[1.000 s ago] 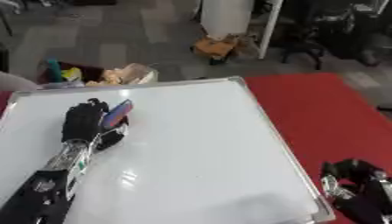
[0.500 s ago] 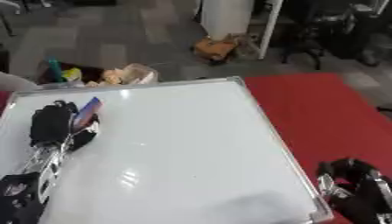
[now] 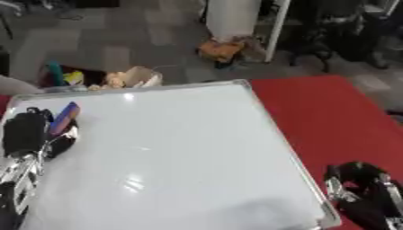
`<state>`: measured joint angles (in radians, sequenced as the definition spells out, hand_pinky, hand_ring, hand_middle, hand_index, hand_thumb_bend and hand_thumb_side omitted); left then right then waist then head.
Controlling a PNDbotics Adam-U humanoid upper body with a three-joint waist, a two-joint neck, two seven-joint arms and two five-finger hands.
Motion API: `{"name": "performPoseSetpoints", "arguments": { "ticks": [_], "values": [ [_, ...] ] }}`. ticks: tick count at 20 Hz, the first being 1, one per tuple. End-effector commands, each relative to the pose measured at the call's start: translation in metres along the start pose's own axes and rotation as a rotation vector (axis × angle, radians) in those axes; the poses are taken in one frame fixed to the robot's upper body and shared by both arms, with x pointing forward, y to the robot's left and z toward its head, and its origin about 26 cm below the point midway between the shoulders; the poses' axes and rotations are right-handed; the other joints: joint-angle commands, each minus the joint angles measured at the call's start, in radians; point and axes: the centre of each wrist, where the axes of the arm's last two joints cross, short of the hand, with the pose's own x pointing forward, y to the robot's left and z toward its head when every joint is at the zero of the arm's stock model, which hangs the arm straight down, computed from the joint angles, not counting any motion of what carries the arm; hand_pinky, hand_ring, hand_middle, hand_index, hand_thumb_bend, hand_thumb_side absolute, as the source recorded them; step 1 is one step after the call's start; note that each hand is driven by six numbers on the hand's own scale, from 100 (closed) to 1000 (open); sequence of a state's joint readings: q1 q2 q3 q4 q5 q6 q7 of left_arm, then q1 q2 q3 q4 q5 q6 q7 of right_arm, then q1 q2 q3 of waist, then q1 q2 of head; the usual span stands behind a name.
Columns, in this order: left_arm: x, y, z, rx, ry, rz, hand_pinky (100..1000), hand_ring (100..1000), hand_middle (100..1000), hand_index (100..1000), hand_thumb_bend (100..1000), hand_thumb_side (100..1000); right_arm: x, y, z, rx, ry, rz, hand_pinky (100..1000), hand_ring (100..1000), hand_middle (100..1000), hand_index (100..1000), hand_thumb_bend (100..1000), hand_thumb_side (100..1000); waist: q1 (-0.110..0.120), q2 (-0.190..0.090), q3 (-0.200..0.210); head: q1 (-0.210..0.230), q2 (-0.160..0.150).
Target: Wipe the whiteboard clean with a brush.
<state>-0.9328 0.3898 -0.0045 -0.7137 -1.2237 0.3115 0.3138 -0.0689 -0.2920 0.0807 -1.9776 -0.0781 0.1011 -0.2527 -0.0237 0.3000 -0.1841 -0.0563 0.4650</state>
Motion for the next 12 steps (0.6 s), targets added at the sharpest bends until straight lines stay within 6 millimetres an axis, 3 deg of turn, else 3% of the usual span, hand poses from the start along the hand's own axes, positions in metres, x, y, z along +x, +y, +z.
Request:
{"name": "performPoseSetpoints", "arguments": {
  "ticks": [1,8,9,12],
  "values": [
    [-0.015,-0.016,0.009,-0.054,0.021,-0.021,369,401,373,529,242,263,0.003,-0.004,-0.001,-0.009,-0.013,0.014,176,478,359,485,100,105,-0.004,-0.007,0.003,-0.005,0.001],
    [-0.015,-0.014,0.009,-0.048,0.021,-0.003,369,401,373,529,242,263,0.003,-0.004,-0.001,-0.009,-0.013,0.014,176,478,359,485,100,105,-0.004,-0.007,0.003,-0.006,0.001],
    [-0.007,-0.011,0.008,-0.032,0.002,0.006,330,387,336,479,179,218,0.003,-0.004,-0.001,-0.006,-0.012,0.014,177,477,359,485,100,107,-0.004,-0.013,0.000,-0.001,0.004],
    [0.024,0.008,0.006,0.061,-0.117,0.056,333,391,338,481,177,224,0.003,-0.004,-0.001,-0.004,-0.011,0.014,177,477,359,485,100,108,-0.003,-0.018,0.004,-0.002,0.005]
  ]
}}
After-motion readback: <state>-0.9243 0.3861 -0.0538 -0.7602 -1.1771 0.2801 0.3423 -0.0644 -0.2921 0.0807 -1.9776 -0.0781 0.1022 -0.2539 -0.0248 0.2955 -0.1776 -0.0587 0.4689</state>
